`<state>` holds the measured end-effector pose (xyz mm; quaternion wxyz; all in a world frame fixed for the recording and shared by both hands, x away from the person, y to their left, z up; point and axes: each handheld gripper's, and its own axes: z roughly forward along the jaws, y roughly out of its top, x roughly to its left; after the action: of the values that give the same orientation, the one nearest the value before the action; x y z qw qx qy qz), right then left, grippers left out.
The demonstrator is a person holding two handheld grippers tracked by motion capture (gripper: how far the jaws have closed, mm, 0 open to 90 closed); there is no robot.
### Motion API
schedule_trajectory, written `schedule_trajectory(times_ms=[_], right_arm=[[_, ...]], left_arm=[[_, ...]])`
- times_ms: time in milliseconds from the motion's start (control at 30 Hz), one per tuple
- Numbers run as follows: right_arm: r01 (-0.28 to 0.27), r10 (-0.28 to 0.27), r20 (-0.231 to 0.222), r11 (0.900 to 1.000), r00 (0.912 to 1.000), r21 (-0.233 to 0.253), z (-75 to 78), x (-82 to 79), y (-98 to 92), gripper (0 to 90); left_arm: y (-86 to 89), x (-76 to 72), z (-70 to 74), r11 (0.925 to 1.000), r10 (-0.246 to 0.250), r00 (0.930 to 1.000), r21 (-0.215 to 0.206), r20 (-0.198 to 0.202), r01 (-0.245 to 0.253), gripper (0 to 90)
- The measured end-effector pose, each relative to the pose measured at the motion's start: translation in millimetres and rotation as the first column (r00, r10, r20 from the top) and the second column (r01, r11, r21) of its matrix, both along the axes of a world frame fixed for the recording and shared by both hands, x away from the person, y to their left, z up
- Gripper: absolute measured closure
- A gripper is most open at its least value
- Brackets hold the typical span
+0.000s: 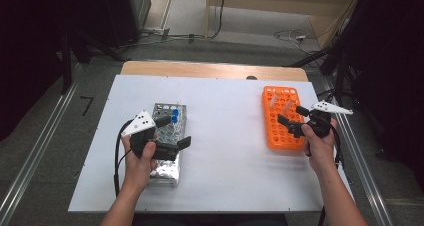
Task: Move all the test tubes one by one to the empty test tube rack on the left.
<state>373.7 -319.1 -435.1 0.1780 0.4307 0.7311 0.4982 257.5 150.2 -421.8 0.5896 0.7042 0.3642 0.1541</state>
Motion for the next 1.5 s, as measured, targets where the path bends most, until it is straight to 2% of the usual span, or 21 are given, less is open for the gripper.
schedule_trajectory(times_ms=[67, 200, 367, 467, 567, 667, 767, 867, 933, 1000, 1033, 1167, 1433, 1500], right_arm=[[0.030, -0.030, -0.009, 1.000, 0.9995, 0.003, -2.8, 6.8, -2.0, 10.0], [0.085, -0.085, -0.016, 0.996, 0.9962, -0.022, -7.0, 18.9, -0.9, 21.2], [0.149, -0.151, -0.036, 0.987, 0.9878, -0.053, -10.0, 31.3, -2.0, 35.8], [0.177, -0.183, -0.066, 0.981, 0.9809, -0.080, -14.3, 37.5, -3.6, 41.7], [0.180, -0.188, -0.083, 0.979, 0.9786, -0.095, -17.9, 42.1, -4.2, 46.6], [0.178, -0.187, -0.075, 0.978, 0.9795, -0.108, -17.4, 45.0, -2.8, 51.2], [0.166, -0.177, -0.092, 0.979, 0.9799, -0.115, -17.9, 48.8, -1.5, 55.9], [0.152, -0.170, -0.116, 0.976, 0.9785, -0.155, -18.8, 52.2, 2.3, 58.3], [0.142, -0.163, -0.123, 0.976, 0.9789, -0.162, -19.3, 54.3, 4.5, 59.9], [0.134, -0.156, -0.117, 0.975, 0.9808, -0.178, -20.0, 55.9, 7.0, 64.7], [0.143, -0.166, -0.107, 0.970, 0.9803, -0.196, -20.2, 56.6, 8.8, 67.7], [0.173, -0.193, -0.073, 0.962, 0.9785, -0.212, -19.8, 54.9, 9.7, 72.0], [0.186, -0.183, 0.030, 0.971, 0.9826, -0.151, -10.3, 39.2, 1.7, 72.4], [0.165, -0.161, 0.047, 0.980, 0.9858, -0.109, -3.1, 32.3, -0.5, 72.4]], left_arm=[[-0.8, 0.1, -0.2, 1.0000, -0.003, 1.0000, 0.007, 0.000, 0.003, 0.0], [-1.1, 0.3, 0.0, 0.9999, -0.002, 1.0000, 0.010, -0.001, 0.002, 0.0], [0.7, -0.1, -0.1, 1.0000, 0.001, 1.0000, 0.007, 0.000, -0.001, 0.0], [1.2, -0.1, -1.6, 1.0000, 0.002, 1.0000, 0.007, -0.004, -0.002, 0.0], [1.5, -0.7, -1.7, 1.0000, 0.004, 1.0000, 0.009, -0.006, -0.004, 0.0], [1.8, -0.7, -1.3, 0.9999, 0.005, 1.0000, 0.009, -0.006, -0.005, 0.0], [1.4, -0.6, -0.9, 1.0000, 0.005, 1.0000, 0.008, -0.004, -0.005, 0.0], [0.1, -0.7, -0.5, 0.9999, 0.002, 1.0000, 0.014, -0.004, -0.002, 0.0], [-0.4, -0.6, -0.4, 0.9998, 0.002, 1.0000, 0.018, -0.003, -0.002, 0.0], [-0.6, -0.8, -0.2, 0.9997, 0.005, 1.0000, 0.023, -0.003, -0.005, 0.0], [-0.4, -0.9, -0.2, 0.9997, 0.007, 1.0000, 0.023, -0.003, -0.007, 0.0], [1.1, -1.1, 0.4, 0.9997, 0.013, 0.9999, 0.018, -0.001, -0.013, 0.0], [-1.7, -1.9, 3.6, 0.9996, 0.010, 0.9999, 0.026, 0.013, -0.011, 0.0], [-3.5, -2.0, 5.2, 0.9996, 0.007, 0.9998, 0.028, 0.021, -0.007, 0.0]])
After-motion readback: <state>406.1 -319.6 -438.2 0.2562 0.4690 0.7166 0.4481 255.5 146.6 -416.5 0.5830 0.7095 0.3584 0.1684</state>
